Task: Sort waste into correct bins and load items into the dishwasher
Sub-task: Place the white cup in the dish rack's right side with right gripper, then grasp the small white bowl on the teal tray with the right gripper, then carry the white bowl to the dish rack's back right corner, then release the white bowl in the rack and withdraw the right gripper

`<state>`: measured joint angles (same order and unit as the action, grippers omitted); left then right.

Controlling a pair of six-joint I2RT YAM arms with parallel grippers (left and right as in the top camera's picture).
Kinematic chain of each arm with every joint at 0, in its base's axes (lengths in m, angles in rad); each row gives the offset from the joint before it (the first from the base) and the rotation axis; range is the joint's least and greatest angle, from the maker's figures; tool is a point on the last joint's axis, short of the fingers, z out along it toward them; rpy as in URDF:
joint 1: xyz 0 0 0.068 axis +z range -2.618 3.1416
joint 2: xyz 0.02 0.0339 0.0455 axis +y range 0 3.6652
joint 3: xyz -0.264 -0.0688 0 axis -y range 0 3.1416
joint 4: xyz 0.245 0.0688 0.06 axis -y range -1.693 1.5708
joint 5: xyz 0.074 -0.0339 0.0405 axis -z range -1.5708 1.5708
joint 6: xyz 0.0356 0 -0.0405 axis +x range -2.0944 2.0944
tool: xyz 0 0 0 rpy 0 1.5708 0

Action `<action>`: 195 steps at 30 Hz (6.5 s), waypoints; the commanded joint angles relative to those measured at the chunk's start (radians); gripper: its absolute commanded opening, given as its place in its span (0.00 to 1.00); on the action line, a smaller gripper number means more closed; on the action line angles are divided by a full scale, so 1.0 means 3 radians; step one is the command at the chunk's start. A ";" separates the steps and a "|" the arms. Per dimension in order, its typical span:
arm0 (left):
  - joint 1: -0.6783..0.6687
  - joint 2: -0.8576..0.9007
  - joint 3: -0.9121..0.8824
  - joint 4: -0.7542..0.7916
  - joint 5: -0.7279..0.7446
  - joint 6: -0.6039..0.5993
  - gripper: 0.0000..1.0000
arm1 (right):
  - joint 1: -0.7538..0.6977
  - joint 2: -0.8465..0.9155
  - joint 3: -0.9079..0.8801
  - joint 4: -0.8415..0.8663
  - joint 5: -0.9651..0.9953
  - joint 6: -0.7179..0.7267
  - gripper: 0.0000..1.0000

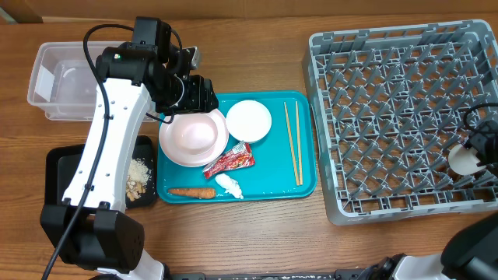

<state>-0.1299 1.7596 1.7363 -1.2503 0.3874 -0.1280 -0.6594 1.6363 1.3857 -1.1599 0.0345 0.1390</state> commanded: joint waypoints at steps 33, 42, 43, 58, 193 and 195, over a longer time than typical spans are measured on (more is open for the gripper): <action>0.0186 -0.0375 0.0045 -0.0533 -0.1597 -0.1204 0.90 | 0.2827 0.0055 0.0793 0.0308 -0.1026 -0.0320 0.85; 0.0811 -0.0698 0.0043 -0.0729 -0.1639 -0.1292 1.00 | 0.3784 0.1156 0.0793 0.1010 -0.0413 0.0200 0.78; 0.0811 -0.0698 0.0043 -0.0720 -0.1638 -0.1293 1.00 | 0.3810 0.1266 0.0793 0.1012 -0.0455 0.0231 0.75; 0.0809 -0.0698 0.0043 -0.0717 -0.1637 -0.1296 1.00 | 0.3855 0.1567 0.0793 0.0941 -0.0454 0.0254 0.16; 0.0809 -0.0698 0.0043 -0.0450 -0.1474 -0.1242 1.00 | 0.2951 0.0860 0.0614 -0.1119 -0.0328 0.0266 0.27; 0.0809 -0.0698 0.0043 -0.0458 -0.1475 -0.1235 1.00 | 0.2951 0.0759 0.0928 -0.1239 0.0010 0.0469 0.38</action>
<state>0.1131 1.5543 1.7363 -1.3842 -0.0532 -0.5175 0.2188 1.9121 1.5471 -1.5078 -0.1108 0.2054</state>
